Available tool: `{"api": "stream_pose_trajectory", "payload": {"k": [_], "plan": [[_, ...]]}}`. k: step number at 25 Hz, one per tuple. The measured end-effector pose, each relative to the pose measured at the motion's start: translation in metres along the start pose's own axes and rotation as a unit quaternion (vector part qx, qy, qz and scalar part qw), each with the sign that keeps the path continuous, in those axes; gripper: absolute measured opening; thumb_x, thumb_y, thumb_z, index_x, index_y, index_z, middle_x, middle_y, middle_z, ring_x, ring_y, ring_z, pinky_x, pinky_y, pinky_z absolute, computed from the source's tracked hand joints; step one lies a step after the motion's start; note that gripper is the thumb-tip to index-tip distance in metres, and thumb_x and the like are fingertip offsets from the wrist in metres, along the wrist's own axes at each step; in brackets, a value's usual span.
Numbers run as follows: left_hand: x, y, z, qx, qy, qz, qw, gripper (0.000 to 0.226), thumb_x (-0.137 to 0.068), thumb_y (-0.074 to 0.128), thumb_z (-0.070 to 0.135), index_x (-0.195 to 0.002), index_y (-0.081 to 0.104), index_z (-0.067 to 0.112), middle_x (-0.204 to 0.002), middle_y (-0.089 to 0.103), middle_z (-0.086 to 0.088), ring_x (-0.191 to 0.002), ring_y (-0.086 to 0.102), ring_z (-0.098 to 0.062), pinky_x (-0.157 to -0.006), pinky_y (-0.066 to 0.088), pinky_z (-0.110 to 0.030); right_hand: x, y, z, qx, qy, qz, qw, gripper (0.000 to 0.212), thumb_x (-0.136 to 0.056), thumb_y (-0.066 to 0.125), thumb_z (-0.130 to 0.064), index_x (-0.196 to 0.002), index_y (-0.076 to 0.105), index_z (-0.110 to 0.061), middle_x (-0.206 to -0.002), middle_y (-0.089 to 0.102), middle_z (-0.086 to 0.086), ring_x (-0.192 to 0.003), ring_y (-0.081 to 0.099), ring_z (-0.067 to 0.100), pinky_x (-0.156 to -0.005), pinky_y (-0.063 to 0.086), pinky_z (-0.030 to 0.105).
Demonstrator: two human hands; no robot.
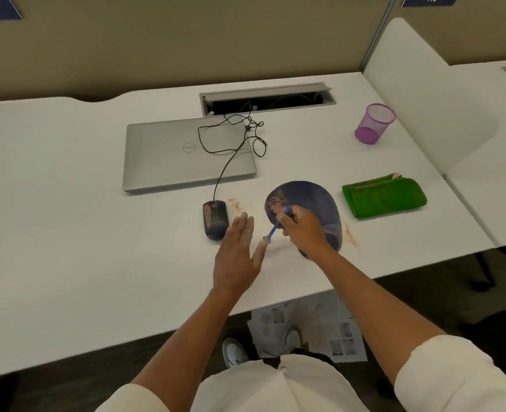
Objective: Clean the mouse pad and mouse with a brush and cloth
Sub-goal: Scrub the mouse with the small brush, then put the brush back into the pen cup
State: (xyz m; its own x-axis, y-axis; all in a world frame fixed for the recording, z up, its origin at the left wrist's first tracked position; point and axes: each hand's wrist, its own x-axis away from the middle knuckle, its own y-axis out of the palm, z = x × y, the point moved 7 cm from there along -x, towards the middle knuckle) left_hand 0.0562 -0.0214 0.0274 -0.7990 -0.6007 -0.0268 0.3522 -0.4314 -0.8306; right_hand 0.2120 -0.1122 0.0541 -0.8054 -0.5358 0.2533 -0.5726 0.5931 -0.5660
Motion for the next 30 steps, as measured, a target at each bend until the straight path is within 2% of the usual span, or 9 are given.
{"api": "stream_pose_trajectory", "payload": {"k": [4,6,11,17,19,22,24,26,30], "plan": [[-0.014,0.013,0.037,0.085,0.008,-0.023,0.996,0.051,-0.104,0.055,0.040,-0.152,0.046,0.028,-0.151,0.054,0.004,-0.133,0.057,-0.018,-0.109,0.044,-0.034,0.021,0.002,0.002,-0.035,-0.025,0.023,0.999,0.009,-0.096,0.061,-0.029,-0.097,0.064,-0.021,-0.086,0.070,-0.006,-0.078,0.067,0.010,-0.066,0.052,0.020],[-0.024,0.015,0.049,0.104,0.008,-0.015,0.994,0.041,-0.102,0.060,0.035,-0.143,0.057,0.028,-0.134,0.068,0.004,-0.115,0.067,-0.016,-0.099,0.049,-0.027,0.023,-0.008,0.005,-0.059,-0.026,0.056,0.996,0.009,-0.095,0.062,-0.026,-0.097,0.066,-0.018,-0.084,0.070,-0.006,-0.078,0.067,0.010,-0.064,0.052,0.017],[-0.059,0.020,0.084,0.111,0.044,-0.007,0.993,0.022,-0.106,0.053,0.026,-0.119,0.070,0.026,-0.096,0.075,0.006,-0.068,0.058,-0.001,-0.067,0.039,-0.007,0.011,-0.049,0.007,-0.091,-0.033,0.118,0.988,0.005,-0.095,0.063,-0.022,-0.093,0.065,-0.017,-0.076,0.066,-0.014,-0.072,0.064,-0.004,-0.058,0.046,0.005],[-0.116,0.036,0.133,0.103,0.061,-0.030,0.992,0.029,-0.108,0.045,0.028,-0.128,0.067,0.029,-0.081,0.064,0.016,-0.065,0.056,0.001,-0.057,0.036,-0.011,-0.036,-0.099,0.012,-0.114,-0.017,0.137,0.984,0.004,-0.094,0.065,-0.023,-0.091,0.066,-0.020,-0.080,0.070,-0.006,-0.075,0.067,0.008,-0.068,0.056,0.022],[-0.137,0.049,0.150,0.101,0.056,-0.046,0.992,0.027,-0.108,0.044,0.030,-0.125,0.065,0.031,-0.081,0.061,0.021,-0.071,0.059,-0.003,-0.058,0.038,-0.010,-0.059,-0.121,0.019,-0.122,-0.012,0.144,0.982,0.004,-0.093,0.065,-0.021,-0.090,0.066,-0.019,-0.079,0.069,-0.006,-0.074,0.067,0.010,-0.066,0.054,0.022],[-0.172,0.074,0.175,0.100,0.061,-0.081,0.990,0.035,-0.108,0.047,0.031,-0.142,0.055,0.030,-0.135,0.063,0.010,-0.117,0.060,-0.010,-0.095,0.039,-0.009,-0.097,-0.157,0.036,-0.127,-0.003,0.164,0.978,0.008,-0.093,0.065,-0.019,-0.090,0.066,-0.012,-0.079,0.071,0.001,-0.075,0.069,0.019,-0.070,0.059,0.034],[-0.200,0.094,0.187,0.071,0.052,-0.103,0.991,0.045,-0.109,0.045,0.034,-0.153,0.045,0.025,-0.160,0.041,0.006,-0.147,0.038,-0.012,-0.114,0.031,-0.025,-0.129,-0.187,0.050,-0.119,0.009,0.178,0.977,0.011,-0.094,0.063,-0.019,-0.093,0.067,-0.008,-0.084,0.072,0.006,-0.079,0.070,0.024,-0.076,0.059,0.047],[-0.227,0.112,0.196,0.040,0.046,-0.120,0.991,0.051,-0.109,0.041,0.037,-0.158,0.036,0.023,-0.168,0.027,0.005,-0.154,0.021,-0.012,-0.120,0.026,-0.031,-0.160,-0.218,0.058,-0.108,0.010,0.192,0.975,0.014,-0.095,0.060,-0.018,-0.095,0.066,-0.006,-0.087,0.072,0.008,-0.081,0.069,0.026,-0.077,0.058,0.049],[-0.285,0.146,0.209,0.002,0.029,-0.157,0.987,0.057,-0.109,0.040,0.034,-0.161,0.026,0.017,-0.171,0.013,-0.001,-0.157,0.010,-0.019,-0.124,0.018,-0.037,-0.219,-0.281,0.058,-0.065,-0.031,0.222,0.972,0.012,-0.094,0.062,-0.021,-0.095,0.065,-0.010,-0.083,0.069,0.000,-0.079,0.067,0.019,-0.063,0.047,0.013]]}}
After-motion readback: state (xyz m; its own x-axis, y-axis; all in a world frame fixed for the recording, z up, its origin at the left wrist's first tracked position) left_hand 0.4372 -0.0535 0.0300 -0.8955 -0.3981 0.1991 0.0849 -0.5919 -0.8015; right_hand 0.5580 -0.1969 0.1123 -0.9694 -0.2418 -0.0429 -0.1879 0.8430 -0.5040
